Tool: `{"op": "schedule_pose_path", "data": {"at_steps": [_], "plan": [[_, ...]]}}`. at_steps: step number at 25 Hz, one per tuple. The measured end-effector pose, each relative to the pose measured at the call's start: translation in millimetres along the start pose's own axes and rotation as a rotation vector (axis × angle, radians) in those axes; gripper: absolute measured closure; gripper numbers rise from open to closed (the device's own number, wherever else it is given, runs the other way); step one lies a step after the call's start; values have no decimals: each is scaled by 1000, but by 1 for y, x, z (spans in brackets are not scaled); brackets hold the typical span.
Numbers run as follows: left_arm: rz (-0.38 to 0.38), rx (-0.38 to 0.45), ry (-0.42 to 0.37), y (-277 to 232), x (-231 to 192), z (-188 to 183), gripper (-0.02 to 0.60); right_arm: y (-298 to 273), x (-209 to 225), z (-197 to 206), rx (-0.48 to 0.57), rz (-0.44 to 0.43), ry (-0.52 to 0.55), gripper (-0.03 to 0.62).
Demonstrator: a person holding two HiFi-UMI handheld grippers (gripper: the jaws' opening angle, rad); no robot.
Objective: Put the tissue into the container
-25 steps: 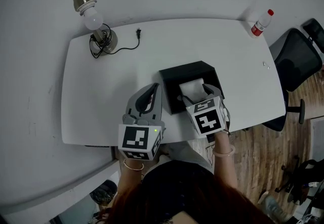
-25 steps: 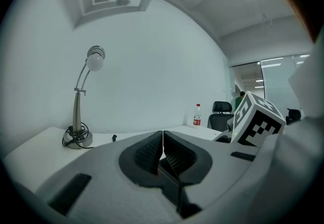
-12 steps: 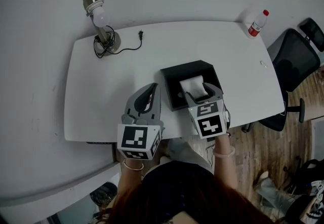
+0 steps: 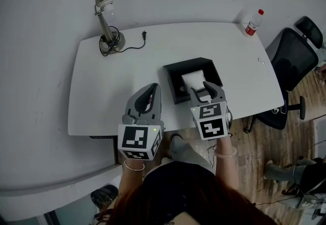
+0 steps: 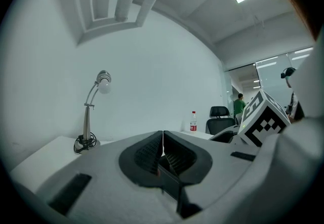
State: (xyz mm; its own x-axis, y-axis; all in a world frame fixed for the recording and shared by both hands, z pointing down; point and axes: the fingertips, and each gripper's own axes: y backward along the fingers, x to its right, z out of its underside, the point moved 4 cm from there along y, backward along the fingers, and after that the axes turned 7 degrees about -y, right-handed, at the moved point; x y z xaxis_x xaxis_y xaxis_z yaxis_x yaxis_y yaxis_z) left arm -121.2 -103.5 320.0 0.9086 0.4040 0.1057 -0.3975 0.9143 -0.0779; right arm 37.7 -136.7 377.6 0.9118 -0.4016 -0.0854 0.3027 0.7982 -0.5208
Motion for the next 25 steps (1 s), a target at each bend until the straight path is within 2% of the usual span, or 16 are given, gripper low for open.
{"op": "schedule_pose_path", "data": {"at_steps": [8,25], "plan": [[-1,19,-6,37,6,-4,554,35,-18,2,63,37,2,463],[26,70,-42,101,32,-14,554,106,-47,9,195,67,-14,523]]}}
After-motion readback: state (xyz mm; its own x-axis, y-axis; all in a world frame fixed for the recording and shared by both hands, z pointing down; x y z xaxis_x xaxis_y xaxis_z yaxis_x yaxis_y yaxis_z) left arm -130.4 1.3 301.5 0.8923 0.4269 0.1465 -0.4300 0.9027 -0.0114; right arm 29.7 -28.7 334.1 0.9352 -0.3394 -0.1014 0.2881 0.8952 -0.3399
